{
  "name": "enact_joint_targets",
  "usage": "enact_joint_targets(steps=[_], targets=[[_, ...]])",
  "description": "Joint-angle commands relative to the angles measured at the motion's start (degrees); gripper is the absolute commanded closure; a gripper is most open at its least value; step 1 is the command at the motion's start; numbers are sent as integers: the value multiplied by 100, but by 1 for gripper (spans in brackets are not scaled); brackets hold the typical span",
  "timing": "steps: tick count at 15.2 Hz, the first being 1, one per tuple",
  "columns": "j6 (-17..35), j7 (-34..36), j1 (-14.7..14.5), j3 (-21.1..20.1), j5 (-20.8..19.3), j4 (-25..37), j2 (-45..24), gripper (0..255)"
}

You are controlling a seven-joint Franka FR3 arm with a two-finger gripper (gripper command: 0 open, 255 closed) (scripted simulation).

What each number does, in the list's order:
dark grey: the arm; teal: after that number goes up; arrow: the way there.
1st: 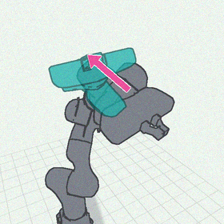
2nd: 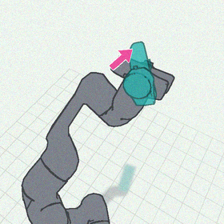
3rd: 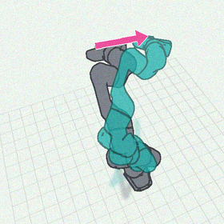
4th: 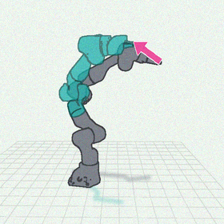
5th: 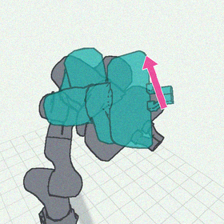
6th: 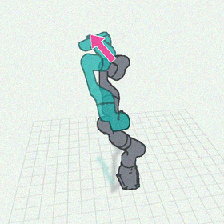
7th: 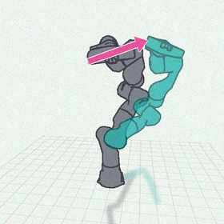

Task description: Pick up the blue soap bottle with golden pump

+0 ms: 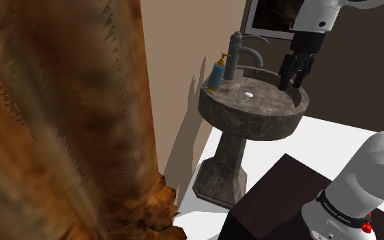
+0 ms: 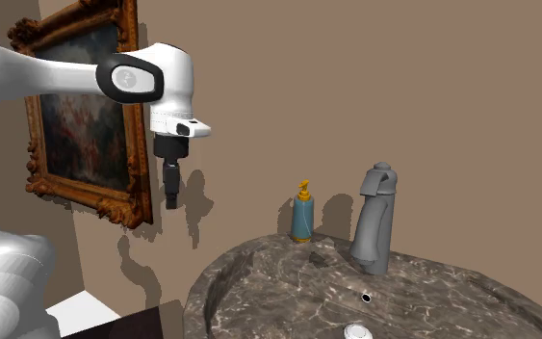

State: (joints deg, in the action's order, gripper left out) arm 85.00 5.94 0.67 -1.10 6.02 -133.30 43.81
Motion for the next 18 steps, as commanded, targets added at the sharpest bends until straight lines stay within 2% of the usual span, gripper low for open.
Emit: enact_joint_targets(steps=[1,10,18], targets=[[0,0,0,0,0,0,0,0],[559,-136,102,146,-119,1526,-1920,0],[571,-222,175,271,-140,3376,-3632,0]])
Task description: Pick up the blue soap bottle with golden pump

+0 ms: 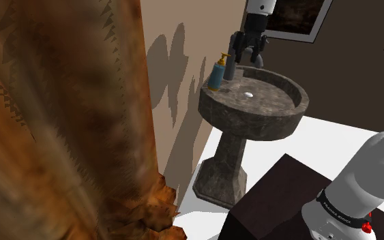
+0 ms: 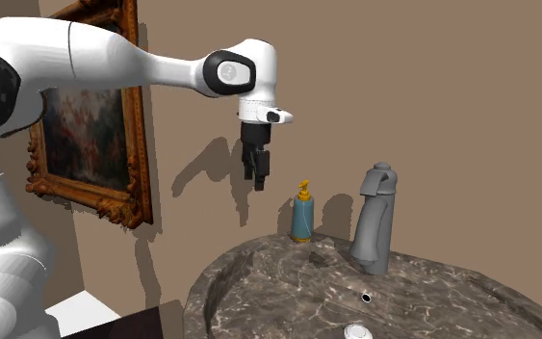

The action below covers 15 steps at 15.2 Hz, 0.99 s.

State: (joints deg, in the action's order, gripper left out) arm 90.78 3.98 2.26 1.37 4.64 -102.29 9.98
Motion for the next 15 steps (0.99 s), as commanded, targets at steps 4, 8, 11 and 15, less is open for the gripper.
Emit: enact_joint_targets(steps=[4,8,11,15], targets=[[-191,-59,64,81,21,1456,-1169,0],[-560,-78,133,129,70,2950,-2220,0],[-1051,-69,215,150,128,4479,-3203,0],[-607,-99,195,149,111,3806,-2975,0]])
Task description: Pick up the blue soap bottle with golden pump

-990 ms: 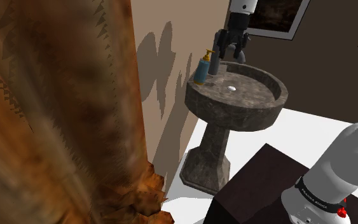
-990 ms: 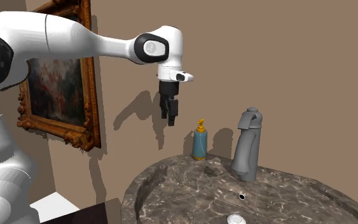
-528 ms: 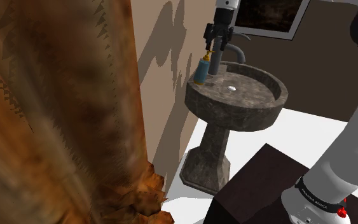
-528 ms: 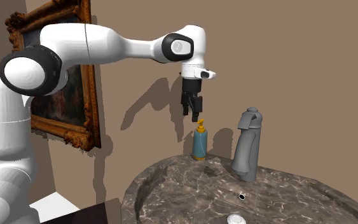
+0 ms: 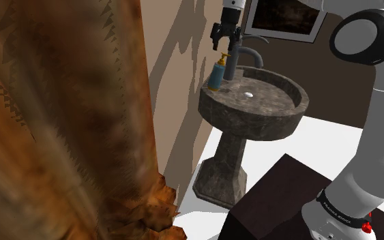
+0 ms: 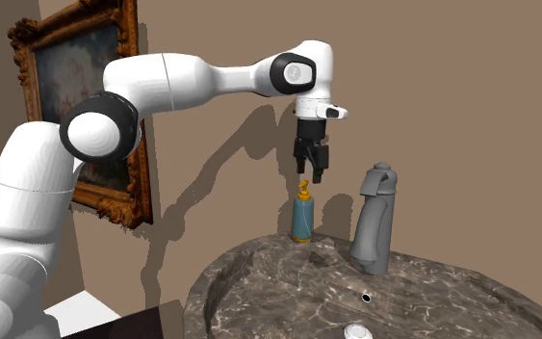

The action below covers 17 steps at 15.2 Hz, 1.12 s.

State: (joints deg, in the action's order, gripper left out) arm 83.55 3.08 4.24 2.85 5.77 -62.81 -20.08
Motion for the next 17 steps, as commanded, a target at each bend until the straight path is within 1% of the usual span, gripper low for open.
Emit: enact_joint_targets(steps=[1,4,6,7,16,17], targets=[[218,-17,-8,1,-5,-290,77,0],[471,-34,-18,2,-11,-643,176,0],[472,-34,-18,2,-11,-644,177,0],[471,-39,-15,3,-11,-640,173,255],[471,-34,-18,2,-11,-643,176,255],[376,-27,-15,2,-9,-513,142,255]])
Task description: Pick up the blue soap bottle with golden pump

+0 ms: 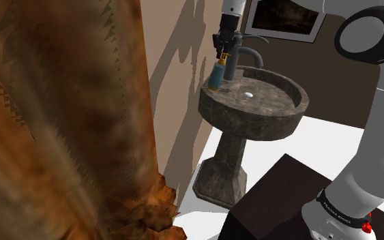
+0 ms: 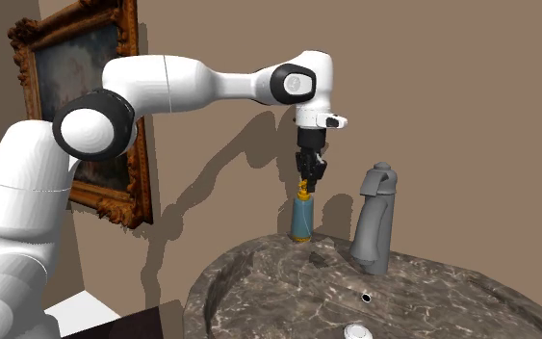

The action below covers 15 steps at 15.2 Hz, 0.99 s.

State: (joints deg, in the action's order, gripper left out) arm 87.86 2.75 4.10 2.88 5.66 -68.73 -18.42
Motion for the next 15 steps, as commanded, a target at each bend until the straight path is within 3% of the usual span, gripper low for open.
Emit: enact_joint_targets(steps=[1,9,12,14,15], targets=[[-155,13,4,-1,4,219,-66,255],[-1072,78,52,-8,39,1632,-559,255],[-1550,117,86,-17,65,2467,-915,255],[-2058,165,131,-36,96,3447,-1385,255],[-2118,171,137,-41,99,3569,-1446,255]])
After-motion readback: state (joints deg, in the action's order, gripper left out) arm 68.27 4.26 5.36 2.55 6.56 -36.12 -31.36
